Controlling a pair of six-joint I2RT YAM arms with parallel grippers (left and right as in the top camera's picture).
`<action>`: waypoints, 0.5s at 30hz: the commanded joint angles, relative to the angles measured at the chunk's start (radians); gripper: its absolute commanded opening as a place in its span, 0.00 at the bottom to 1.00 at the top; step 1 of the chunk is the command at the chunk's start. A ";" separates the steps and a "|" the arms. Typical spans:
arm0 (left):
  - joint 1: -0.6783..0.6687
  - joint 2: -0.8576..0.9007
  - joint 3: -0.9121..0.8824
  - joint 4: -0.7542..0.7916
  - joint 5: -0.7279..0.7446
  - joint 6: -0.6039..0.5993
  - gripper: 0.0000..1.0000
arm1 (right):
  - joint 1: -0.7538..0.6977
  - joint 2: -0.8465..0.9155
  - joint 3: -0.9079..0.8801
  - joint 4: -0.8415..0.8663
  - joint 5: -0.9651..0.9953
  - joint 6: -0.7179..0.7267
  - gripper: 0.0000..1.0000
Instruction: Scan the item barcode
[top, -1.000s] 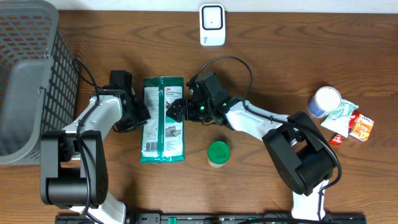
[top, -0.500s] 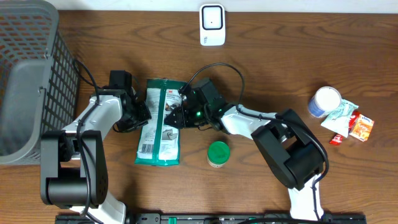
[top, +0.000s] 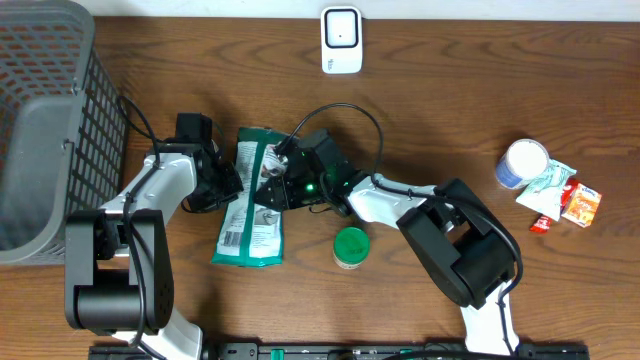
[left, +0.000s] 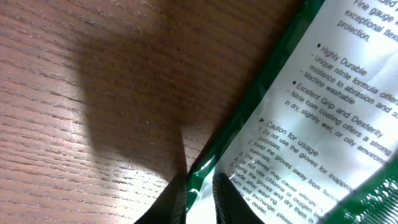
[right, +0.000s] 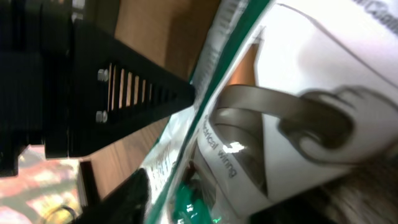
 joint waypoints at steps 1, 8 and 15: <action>0.000 0.023 -0.016 0.001 0.014 0.005 0.16 | 0.011 0.013 -0.007 0.017 0.027 0.014 0.27; 0.000 0.021 -0.010 0.005 0.014 0.005 0.16 | -0.001 0.012 -0.006 0.020 0.035 0.013 0.01; 0.002 -0.069 0.071 0.005 -0.040 0.006 0.17 | -0.127 -0.045 -0.006 0.020 -0.204 0.008 0.01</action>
